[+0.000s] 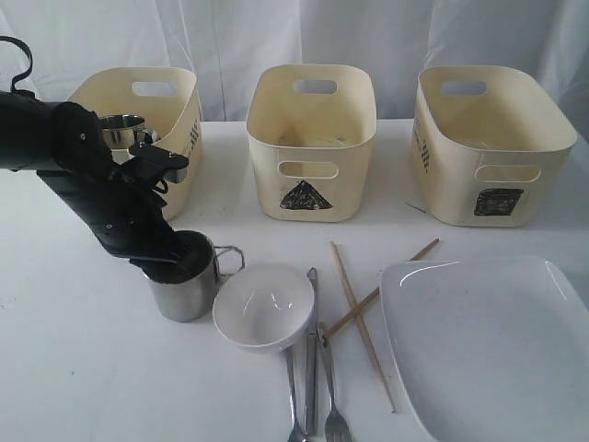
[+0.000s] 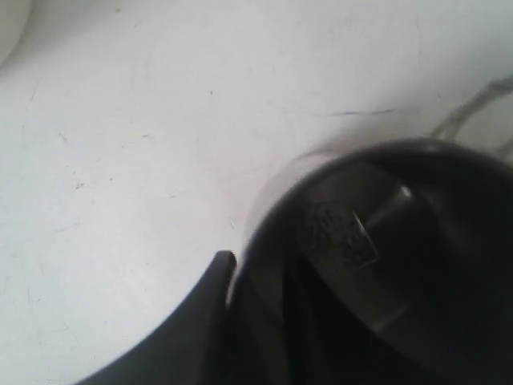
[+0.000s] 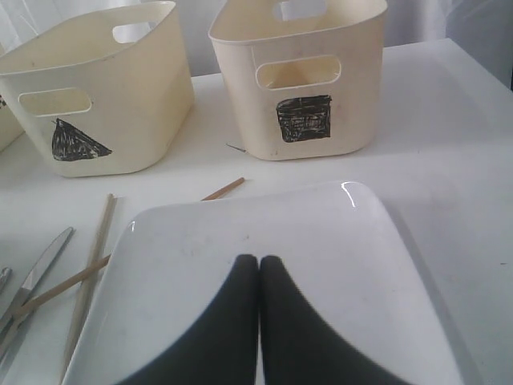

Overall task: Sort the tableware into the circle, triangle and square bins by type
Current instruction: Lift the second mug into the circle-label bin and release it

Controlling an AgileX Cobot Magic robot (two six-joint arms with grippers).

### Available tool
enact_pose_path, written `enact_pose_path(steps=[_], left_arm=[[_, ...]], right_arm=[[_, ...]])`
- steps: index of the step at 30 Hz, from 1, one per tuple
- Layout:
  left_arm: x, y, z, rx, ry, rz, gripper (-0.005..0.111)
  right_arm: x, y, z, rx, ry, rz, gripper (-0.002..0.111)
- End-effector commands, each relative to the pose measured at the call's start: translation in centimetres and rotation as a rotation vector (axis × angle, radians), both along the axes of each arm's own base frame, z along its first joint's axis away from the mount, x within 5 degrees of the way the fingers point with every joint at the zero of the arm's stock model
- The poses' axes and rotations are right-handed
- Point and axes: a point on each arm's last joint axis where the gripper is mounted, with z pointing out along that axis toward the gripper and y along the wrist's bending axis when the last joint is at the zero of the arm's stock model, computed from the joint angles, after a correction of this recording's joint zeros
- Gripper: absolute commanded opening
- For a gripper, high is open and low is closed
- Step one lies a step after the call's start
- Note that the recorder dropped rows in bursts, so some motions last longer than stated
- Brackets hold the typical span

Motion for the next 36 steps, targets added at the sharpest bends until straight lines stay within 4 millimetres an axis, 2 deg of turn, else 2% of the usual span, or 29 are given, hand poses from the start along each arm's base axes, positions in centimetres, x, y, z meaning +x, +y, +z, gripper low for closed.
enact_pose_path(steps=[1, 3, 19, 23, 27, 30, 33, 36], left_arm=[[-0.8, -0.1, 0.6, -0.006, 0.064, 0.005, 0.006], [-1.1, -0.1, 1.3, -0.016, 0.073, 0.010, 0.000], [-3.0, 1.2, 9.2, -0.087, -0.180, 0.008, 0.000], [-3.8, 1.8, 11.8, -0.098, -0.283, 0.000, 0.000], [-4.2, 2.5, 15.7, -0.073, -0.433, -0.026, 0.000], [-3.9, 3.1, 18.7, -0.018, -0.562, -0.025, 0.000], [-3.0, 4.4, 21.4, 0.054, -0.680, 0.055, 0.000], [-1.3, 6.0, 22.8, 0.114, -0.753, 0.166, 0.000]], right_arm=[[0.0, 0.0, -0.1, 0.005, -0.002, -0.001, 0.000], [0.0, 0.0, -0.1, 0.005, -0.002, -0.001, 0.000], [0.0, 0.0, -0.1, 0.005, -0.002, -0.001, 0.000], [0.0, 0.0, -0.1, 0.005, -0.002, -0.001, 0.000], [0.0, 0.0, -0.1, 0.005, -0.002, -0.001, 0.000], [0.0, 0.0, -0.1, 0.005, -0.002, -0.001, 0.000], [0.0, 0.0, -0.1, 0.005, -0.002, -0.001, 0.000], [0.0, 0.0, -0.1, 0.005, -0.002, -0.001, 0.000]])
